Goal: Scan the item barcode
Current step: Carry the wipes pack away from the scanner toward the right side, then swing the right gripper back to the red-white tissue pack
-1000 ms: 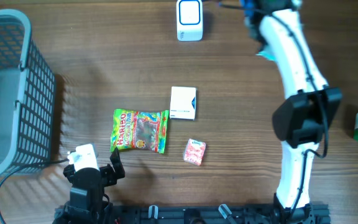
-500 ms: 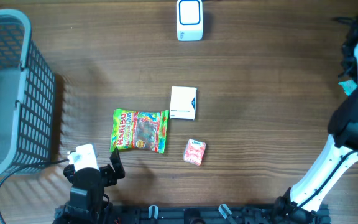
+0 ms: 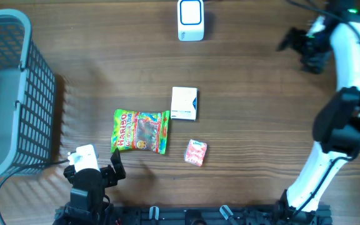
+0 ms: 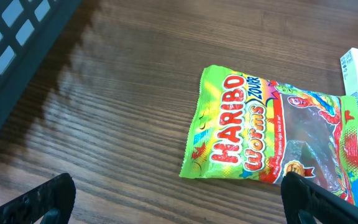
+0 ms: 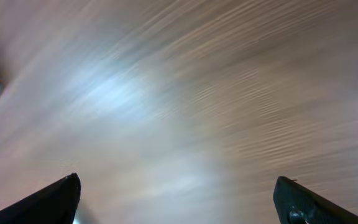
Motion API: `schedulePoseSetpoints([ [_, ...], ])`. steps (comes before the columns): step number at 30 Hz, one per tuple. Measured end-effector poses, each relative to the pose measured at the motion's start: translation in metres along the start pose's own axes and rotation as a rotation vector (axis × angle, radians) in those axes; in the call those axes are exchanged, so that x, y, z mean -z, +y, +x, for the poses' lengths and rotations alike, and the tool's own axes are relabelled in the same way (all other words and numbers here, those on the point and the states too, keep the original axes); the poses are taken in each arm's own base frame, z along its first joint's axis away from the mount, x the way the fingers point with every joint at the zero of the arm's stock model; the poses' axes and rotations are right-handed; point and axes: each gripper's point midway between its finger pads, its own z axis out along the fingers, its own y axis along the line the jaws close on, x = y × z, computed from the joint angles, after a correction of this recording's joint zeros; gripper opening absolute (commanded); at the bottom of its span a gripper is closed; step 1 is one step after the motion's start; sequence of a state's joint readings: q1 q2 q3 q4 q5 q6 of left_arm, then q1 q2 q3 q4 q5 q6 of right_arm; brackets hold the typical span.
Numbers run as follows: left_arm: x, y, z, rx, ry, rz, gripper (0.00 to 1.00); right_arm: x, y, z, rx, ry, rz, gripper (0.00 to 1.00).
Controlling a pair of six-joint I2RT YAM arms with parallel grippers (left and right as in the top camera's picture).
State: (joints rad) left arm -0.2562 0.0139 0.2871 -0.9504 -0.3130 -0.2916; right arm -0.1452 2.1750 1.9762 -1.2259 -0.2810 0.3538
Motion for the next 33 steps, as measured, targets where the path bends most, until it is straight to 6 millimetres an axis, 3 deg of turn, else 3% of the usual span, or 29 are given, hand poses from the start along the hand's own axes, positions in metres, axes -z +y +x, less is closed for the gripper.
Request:
schedulePoseSetpoints([
  [2,0.000,0.000,0.000,0.000,0.000,0.000,1.00,-0.020,0.056,0.040,0.143,0.081,-0.040,1.00],
  [4,0.000,0.000,0.000,0.000,0.000,0.000,1.00,-0.042,0.098,0.084,0.275,0.151,-0.046,1.00],
  [7,0.000,0.000,0.000,0.000,0.000,0.000,1.00,-0.074,0.124,0.133,0.418,0.185,0.021,1.00],
  [9,0.000,0.000,0.000,0.000,0.000,0.000,1.00,-0.091,0.128,0.170,0.474,0.228,0.087,1.00],
  [12,0.000,0.000,0.000,0.000,0.000,0.000,1.00,-0.106,0.134,0.209,0.532,0.261,0.144,1.00],
  [16,0.000,0.000,0.000,0.000,0.000,0.000,1.00,-0.111,0.142,0.232,0.596,0.252,0.190,1.00],
  [21,0.000,0.000,0.000,0.000,0.000,0.000,1.00,-0.090,0.103,0.268,0.570,0.407,0.363,0.99],
  [25,0.000,0.000,0.000,0.000,0.000,0.000,1.00,-0.076,0.087,0.280,0.559,0.491,0.421,1.00],
  [28,0.000,0.000,0.000,0.000,0.000,0.000,1.00,-0.075,0.094,0.294,0.663,0.566,0.341,1.00],
  [33,0.000,0.000,0.000,0.000,0.000,0.000,1.00,-0.085,0.117,0.317,1.005,0.626,0.155,1.00],
])
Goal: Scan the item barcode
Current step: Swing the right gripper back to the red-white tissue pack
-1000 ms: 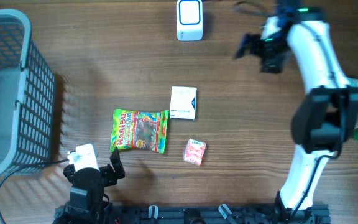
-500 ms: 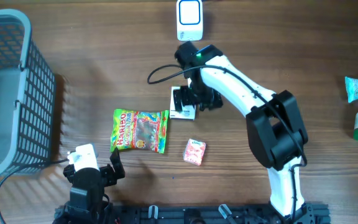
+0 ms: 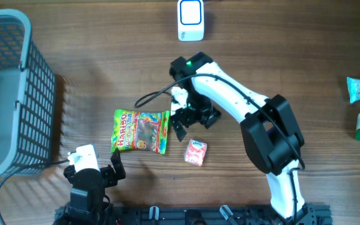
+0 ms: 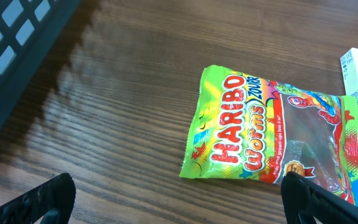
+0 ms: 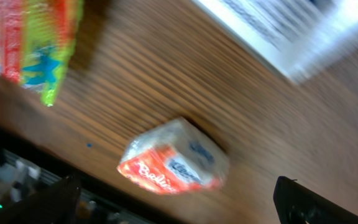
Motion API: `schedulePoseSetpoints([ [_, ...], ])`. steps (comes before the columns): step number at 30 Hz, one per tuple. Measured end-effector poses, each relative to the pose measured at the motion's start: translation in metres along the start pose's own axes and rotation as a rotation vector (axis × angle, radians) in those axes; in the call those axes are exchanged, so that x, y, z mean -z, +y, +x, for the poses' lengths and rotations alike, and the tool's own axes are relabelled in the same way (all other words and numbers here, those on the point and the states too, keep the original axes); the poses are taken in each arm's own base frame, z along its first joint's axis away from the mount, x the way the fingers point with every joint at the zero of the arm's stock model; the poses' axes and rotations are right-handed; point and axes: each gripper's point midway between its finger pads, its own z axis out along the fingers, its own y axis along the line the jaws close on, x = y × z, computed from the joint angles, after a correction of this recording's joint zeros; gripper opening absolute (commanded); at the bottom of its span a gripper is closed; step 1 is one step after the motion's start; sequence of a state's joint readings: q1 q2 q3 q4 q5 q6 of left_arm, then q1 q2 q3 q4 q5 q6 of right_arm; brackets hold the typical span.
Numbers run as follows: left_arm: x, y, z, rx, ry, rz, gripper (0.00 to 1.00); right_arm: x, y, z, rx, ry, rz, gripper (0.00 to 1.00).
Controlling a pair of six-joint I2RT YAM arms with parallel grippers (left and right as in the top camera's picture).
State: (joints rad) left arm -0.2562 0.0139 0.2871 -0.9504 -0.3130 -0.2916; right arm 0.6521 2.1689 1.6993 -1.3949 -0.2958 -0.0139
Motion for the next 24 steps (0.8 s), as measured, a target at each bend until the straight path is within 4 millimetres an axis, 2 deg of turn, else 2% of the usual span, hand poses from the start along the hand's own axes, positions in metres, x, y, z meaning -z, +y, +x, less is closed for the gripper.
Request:
schedulePoseSetpoints([
  [3,0.000,0.000,0.000,0.000,0.000,0.000,1.00,-0.017,-0.003,-0.007,0.116,-0.028,0.008,1.00],
  [5,0.000,0.000,0.000,0.000,0.000,0.000,1.00,-0.035,-0.013,-0.008,0.145,-0.035,0.033,1.00],
  [6,0.000,0.000,0.000,0.000,0.000,0.001,1.00,-0.037,-0.013,-0.006,0.160,-0.045,0.033,0.95],
  [10,0.000,0.000,0.000,0.000,0.000,0.000,1.00,-0.041,-0.019,-0.001,0.223,-0.079,0.056,0.43],
  [11,0.000,0.000,0.000,0.000,0.000,0.001,1.00,-0.043,-0.020,0.000,0.230,-0.075,0.056,0.26],
  [12,0.000,0.000,0.000,0.000,0.000,0.000,1.00,-0.044,-0.021,0.001,0.235,-0.075,0.054,0.04],
  [14,0.000,0.000,0.000,0.000,0.000,0.000,1.00,-0.048,-0.021,0.003,0.242,-0.066,0.050,0.04],
  [20,0.000,0.000,0.000,0.000,0.000,0.001,1.00,-0.055,-0.014,0.015,0.208,-0.001,-0.014,0.04],
  [21,0.000,0.000,0.000,0.000,0.000,0.000,1.00,-0.055,-0.013,0.017,0.192,0.016,-0.021,0.09],
  [22,0.000,0.000,0.000,0.000,0.000,0.000,1.00,-0.051,-0.010,0.016,0.175,0.025,-0.028,0.39],
  [23,0.000,0.000,0.000,0.000,0.000,0.000,1.00,-0.044,-0.008,0.014,0.163,0.026,-0.030,0.94],
  [24,0.000,0.000,0.000,0.000,0.000,0.000,1.00,-0.032,-0.004,0.011,0.144,0.021,-0.035,1.00],
])
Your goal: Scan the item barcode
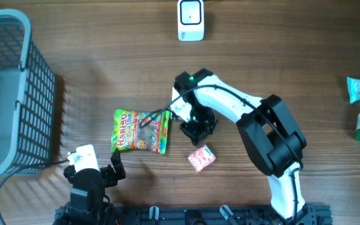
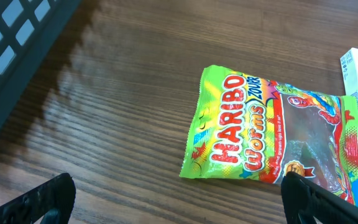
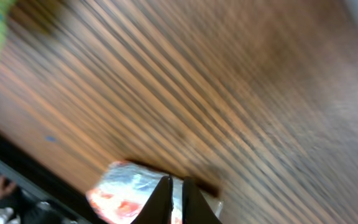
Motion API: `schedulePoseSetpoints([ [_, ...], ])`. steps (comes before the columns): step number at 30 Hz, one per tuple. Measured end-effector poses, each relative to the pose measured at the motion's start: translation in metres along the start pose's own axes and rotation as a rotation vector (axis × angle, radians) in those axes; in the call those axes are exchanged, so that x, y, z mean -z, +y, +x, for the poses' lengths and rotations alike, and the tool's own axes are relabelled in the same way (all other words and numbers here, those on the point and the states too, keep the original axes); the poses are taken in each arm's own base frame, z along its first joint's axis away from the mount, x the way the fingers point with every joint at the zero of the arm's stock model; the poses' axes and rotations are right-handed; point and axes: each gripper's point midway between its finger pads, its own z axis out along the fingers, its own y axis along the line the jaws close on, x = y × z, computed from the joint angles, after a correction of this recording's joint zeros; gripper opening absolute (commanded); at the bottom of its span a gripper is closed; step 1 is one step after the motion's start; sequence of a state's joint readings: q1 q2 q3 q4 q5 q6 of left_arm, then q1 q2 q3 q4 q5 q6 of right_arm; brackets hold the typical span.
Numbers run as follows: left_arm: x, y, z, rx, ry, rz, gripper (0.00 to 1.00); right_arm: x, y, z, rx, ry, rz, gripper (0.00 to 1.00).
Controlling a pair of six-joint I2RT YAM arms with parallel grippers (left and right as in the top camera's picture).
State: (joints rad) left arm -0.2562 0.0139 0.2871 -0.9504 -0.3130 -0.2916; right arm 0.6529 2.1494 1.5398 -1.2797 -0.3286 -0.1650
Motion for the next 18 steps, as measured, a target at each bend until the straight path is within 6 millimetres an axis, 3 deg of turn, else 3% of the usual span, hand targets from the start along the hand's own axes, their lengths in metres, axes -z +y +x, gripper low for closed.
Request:
schedulePoseSetpoints([
  [2,0.000,0.000,0.000,0.000,0.000,0.000,1.00,0.032,0.011,-0.012,-0.030,-0.041,-0.003,0.99],
  [5,0.000,0.000,0.000,0.000,0.000,0.000,1.00,0.057,0.019,-0.018,-0.048,-0.075,-0.002,1.00],
  [13,0.000,0.000,0.000,0.000,0.000,0.000,1.00,0.057,0.019,0.008,-0.125,0.029,0.009,1.00],
  [18,0.000,0.000,0.000,0.000,0.000,0.000,1.00,0.057,-0.004,0.019,-0.217,0.064,0.145,1.00],
])
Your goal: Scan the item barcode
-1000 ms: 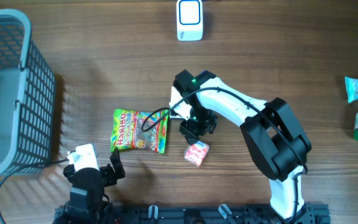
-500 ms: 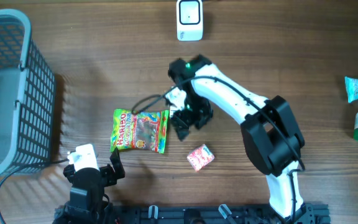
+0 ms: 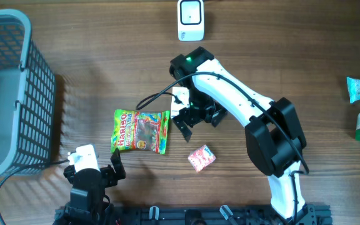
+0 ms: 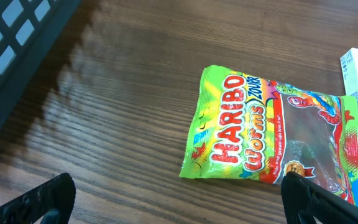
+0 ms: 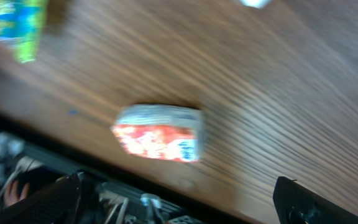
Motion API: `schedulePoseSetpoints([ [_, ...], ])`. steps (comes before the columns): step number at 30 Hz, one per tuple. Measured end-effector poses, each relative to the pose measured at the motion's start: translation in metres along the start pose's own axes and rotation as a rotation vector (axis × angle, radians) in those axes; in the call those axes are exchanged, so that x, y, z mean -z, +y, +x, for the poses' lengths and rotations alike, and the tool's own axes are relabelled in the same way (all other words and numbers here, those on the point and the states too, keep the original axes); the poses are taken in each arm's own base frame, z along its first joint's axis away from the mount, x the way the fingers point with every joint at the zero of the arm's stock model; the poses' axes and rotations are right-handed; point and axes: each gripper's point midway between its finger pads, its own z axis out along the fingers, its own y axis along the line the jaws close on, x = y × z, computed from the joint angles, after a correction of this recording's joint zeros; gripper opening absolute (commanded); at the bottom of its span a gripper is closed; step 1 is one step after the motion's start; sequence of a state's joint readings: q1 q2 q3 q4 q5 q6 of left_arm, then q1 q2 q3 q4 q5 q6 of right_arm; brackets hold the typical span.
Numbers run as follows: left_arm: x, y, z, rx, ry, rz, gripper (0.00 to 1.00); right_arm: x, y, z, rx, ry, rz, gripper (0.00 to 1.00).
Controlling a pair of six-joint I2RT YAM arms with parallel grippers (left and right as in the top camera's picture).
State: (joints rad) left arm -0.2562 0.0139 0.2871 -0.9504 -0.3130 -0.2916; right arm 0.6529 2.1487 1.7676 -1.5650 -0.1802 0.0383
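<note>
The white barcode scanner (image 3: 190,20) stands at the table's far edge. A green Haribo bag (image 3: 140,131) lies mid-table, also in the left wrist view (image 4: 272,134). A small red and white packet (image 3: 201,157) lies to its right, seen blurred in the right wrist view (image 5: 160,132). My right gripper (image 3: 197,120) hovers open just beyond that packet, holding nothing. A white box lies beside the bag, mostly hidden under the right arm from overhead. My left gripper (image 4: 176,202) rests open at the near edge, short of the bag.
A grey wire basket (image 3: 8,94) fills the left side. At the far right lie a teal packet and a green can. The table's front rail (image 3: 186,215) runs close behind the small packet.
My right gripper was shut close over the small packet; now it is open and has drawn back toward the white box. The packet lies where it was. The left arm is unchanged.
My right arm was at the far right of the table, away from the items. Then it hung open over the white box and small packet. Then it was shut by the packet, which had shifted and turned slightly. Now it is open again, empty.
</note>
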Motion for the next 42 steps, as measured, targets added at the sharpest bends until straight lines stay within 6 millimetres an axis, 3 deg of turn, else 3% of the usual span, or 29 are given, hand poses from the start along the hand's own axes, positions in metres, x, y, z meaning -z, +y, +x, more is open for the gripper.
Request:
schedulePoseSetpoints([
  [5,0.000,0.000,0.000,0.000,0.000,0.000,1.00,-0.029,-0.019,0.021,-0.137,0.102,0.085,1.00],
  [8,0.000,0.000,0.000,0.000,0.000,0.000,1.00,-0.046,-0.019,0.031,-0.164,0.150,0.073,1.00],
  [17,0.000,0.000,0.000,0.000,0.000,0.000,1.00,-0.054,0.015,0.024,-0.049,0.116,-0.145,0.98],
  [23,0.000,0.000,0.000,0.000,0.000,0.000,1.00,-0.081,0.016,0.037,-0.043,0.152,-0.183,0.82],
  [26,0.000,0.000,0.000,0.000,0.000,0.000,1.00,-0.090,0.016,0.033,-0.033,0.129,-0.196,0.61],
  [28,0.000,0.000,0.000,0.000,0.000,0.000,1.00,-0.091,0.017,0.029,-0.022,0.113,-0.203,0.55],
  [32,0.000,0.000,0.000,0.000,0.000,0.000,1.00,-0.090,0.020,0.023,-0.005,0.083,-0.220,0.55],
  [34,0.000,0.000,0.000,0.000,0.000,0.000,1.00,-0.090,0.020,0.022,-0.002,0.073,-0.222,0.63],
  [36,0.000,0.000,0.000,0.000,0.000,0.000,1.00,-0.089,0.022,0.021,0.000,0.068,-0.229,0.79],
  [42,0.000,0.000,0.000,0.000,0.000,0.000,1.00,-0.084,0.024,0.019,0.004,0.047,-0.236,0.85],
])
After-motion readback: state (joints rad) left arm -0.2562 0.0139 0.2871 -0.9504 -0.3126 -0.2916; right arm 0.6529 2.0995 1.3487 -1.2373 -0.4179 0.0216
